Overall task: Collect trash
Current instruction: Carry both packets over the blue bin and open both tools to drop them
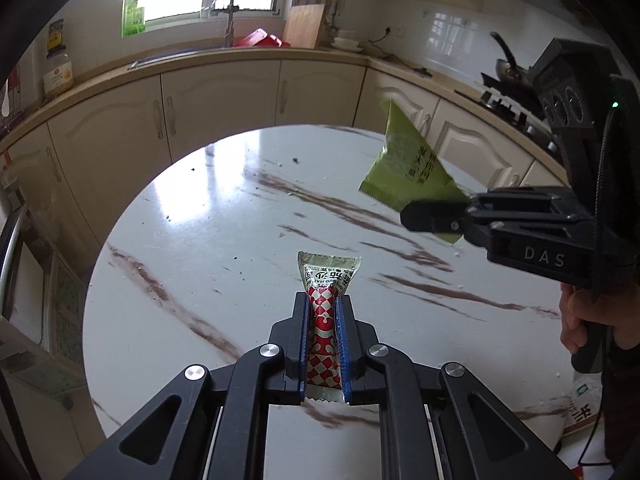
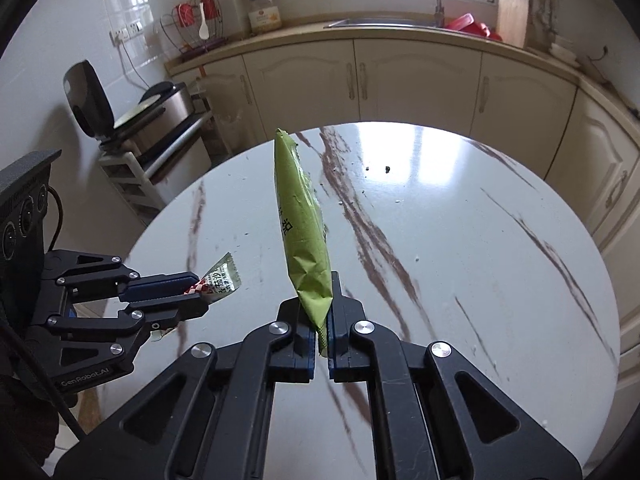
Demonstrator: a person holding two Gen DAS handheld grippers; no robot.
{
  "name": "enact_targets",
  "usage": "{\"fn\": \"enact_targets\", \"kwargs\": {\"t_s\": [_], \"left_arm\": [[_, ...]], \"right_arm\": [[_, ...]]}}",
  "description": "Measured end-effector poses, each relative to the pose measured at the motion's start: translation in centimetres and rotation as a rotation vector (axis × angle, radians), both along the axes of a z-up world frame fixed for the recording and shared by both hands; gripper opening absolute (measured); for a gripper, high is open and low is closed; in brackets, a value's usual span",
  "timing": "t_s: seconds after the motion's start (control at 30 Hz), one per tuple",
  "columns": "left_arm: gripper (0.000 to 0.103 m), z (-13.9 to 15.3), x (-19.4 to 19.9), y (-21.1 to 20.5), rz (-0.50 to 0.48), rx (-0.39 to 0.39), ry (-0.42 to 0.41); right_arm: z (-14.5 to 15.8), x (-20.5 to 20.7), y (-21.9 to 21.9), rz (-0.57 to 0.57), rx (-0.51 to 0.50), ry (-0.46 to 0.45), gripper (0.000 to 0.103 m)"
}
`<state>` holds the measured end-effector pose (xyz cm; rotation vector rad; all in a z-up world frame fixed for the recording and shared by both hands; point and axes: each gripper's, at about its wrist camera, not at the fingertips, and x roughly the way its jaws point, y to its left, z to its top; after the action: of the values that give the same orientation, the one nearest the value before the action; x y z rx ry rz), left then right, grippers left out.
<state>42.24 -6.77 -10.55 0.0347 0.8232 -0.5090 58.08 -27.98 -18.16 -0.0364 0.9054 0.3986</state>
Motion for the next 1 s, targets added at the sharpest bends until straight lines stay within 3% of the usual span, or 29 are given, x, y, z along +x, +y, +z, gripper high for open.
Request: {"fn": "enact_targets", "kwargs": {"t_s": [0.2, 0.37, 0.57, 0.8, 1.0], "left_arm": [[0.009, 2.3, -4.8, 2.5, 0.013, -0.033, -0.051], [0.009, 3.2, -10.1, 7.3, 0.058, -0.072, -0.091], [0.009, 2.8, -16.8, 16.1, 0.172, -0.091, -0.118], [0.009, -0.9, -24.0, 28.5, 0.362, -0.035, -0.084], [0.009, -7.7, -27.4, 37.6, 0.527, -0.024, 0.041]], "right_arm": [[2.2, -4.3, 2.4, 0.046, 0.01, -0.03, 0.005], [3.1, -7.6, 8.4, 0.133, 0.033, -0.045, 0.005], [2.2, -10.4, 17.7, 0.257, 0.081, -0.036, 0.005], [-0.9, -12.7, 30.6, 0.432, 0.119, 0.018, 0.005], [-7.6, -12.9, 39.8, 0.522, 0.085, 0.159, 0.005]]}}
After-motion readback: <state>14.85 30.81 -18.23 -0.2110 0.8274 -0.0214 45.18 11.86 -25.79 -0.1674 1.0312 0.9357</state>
